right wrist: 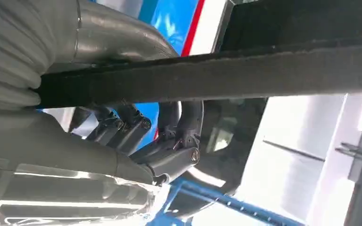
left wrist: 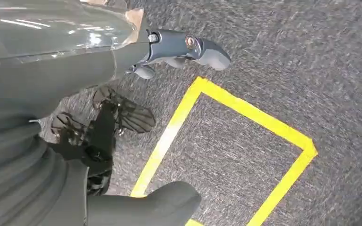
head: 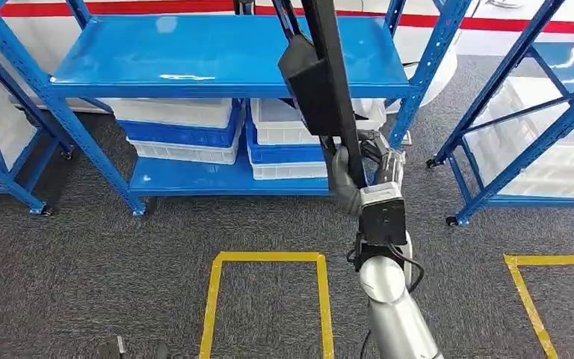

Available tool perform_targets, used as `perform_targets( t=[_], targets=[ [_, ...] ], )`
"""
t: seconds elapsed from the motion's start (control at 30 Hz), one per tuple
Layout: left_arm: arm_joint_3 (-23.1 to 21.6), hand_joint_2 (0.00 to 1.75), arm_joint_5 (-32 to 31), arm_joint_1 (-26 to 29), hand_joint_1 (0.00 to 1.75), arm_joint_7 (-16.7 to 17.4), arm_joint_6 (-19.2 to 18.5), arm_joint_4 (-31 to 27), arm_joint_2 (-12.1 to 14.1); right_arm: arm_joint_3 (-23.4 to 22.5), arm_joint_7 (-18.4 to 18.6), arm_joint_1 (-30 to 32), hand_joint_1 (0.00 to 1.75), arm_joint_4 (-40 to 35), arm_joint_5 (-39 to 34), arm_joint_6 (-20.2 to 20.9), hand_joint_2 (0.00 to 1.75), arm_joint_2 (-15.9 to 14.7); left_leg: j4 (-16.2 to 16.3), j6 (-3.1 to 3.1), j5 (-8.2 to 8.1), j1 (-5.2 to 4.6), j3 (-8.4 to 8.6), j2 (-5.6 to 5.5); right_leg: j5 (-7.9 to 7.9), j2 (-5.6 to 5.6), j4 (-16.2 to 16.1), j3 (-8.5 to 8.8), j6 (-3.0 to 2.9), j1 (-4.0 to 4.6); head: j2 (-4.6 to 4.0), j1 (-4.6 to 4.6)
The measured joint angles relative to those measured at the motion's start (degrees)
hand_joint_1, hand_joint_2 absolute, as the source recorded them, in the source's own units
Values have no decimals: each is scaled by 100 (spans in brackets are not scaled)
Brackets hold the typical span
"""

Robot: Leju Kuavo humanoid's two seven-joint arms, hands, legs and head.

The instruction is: Take the parts from the cabinet and place them on the table.

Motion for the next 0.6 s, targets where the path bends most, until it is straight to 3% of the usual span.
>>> perform_targets(
  t=[0.03,0.1,0.13,0.17,0.2,0.27,0.3,0.33,0.37,0.4,0.43,0.47,0.5,0.53,0.6],
  targets=[
    [-2,175,-15,-16,0,11,-15,-7,0,-37,-9,25,175,-52,-4,0,175,-31,4,-27,75,14,-17,17,-72,3,-308,96,-10,24,0,-4],
    [-26,175,-41,-24,0,17,-57,-15,0,-92,-20,84,175,-92,-37,0,175,-103,-84,-94,185,62,-22,17,4,13,-251,53,-19,57,0,31],
    [-44,175,-44,-15,0,20,-57,-15,-9,-118,-17,124,175,-109,-39,0,175,-133,-148,-139,259,25,-21,7,114,6,-334,12,-62,18,0,42],
    [-46,175,-46,-18,0,20,-55,-17,18,-133,-26,144,175,-120,-42,0,175,-151,-120,-156,124,48,-80,-11,205,-21,-401,42,-99,-140,0,39],
    [-48,175,-48,-17,0,20,-55,-28,18,-140,-28,154,175,-135,-44,0,175,-157,52,-177,-144,42,-122,-32,265,-2,-419,-4,-170,-136,0,22],
    [-48,175,-57,-22,0,22,-55,-35,29,-159,-37,181,175,-153,-44,0,175,-177,915,-244,-818,87,-336,-42,317,-22,-381,-105,-180,-144,0,-20],
    [-48,175,-57,-22,0,22,-63,-35,37,-168,-37,191,175,-157,-48,0,175,-186,1362,-276,-1009,100,-428,-42,343,-23,-330,-172,-172,-145,0,-24],
    [-50,175,-59,-22,0,22,-68,-35,39,-173,-37,203,175,-157,-52,0,175,-196,1606,-299,-1010,111,-447,-40,347,-27,-280,-228,-166,-150,0,-31],
    [-52,175,-76,-23,0,22,-68,-35,48,-175,-44,226,175,-159,-67,4,175,-208,1695,-334,-824,142,-366,-38,348,-35,-185,-322,-164,-159,0,-26],
    [-55,175,-83,-22,0,26,-70,-37,55,-175,-52,241,175,-159,-77,7,175,-216,1522,-351,-632,166,-194,-37,350,-34,-107,-401,-158,-171,0,-24],
    [-59,175,-89,-23,0,28,-72,-39,63,-179,-59,254,175,-162,-96,9,175,-229,1123,-366,-470,190,104,-35,351,-31,-20,-479,-153,-188,0,-24],
    [-61,175,-111,-25,0,35,-72,-46,66,-183,-74,269,175,-166,-118,7,175,-238,609,-392,-482,208,425,-36,348,-28,68,-549,-149,-201,0,-31],
    [-81,175,-133,-31,0,46,-83,-48,50,-196,-87,282,175,-181,-144,7,175,-243,399,-406,-731,179,582,-56,362,-25,98,-627,-122,-176,0,-37],
    [-96,175,-140,-30,0,50,-87,-52,59,-203,-92,290,175,-192,-149,7,175,-242,262,-358,-717,147,623,-92,376,-24,148,-672,-70,-145,0,-24],
    [-116,175,-166,-19,0,81,-85,-52,61,-223,-136,326,175,-205,-177,4,175,-253,292,-289,-689,118,555,-83,452,-16,145,-693,42,-130,0,-24]
  ],
)
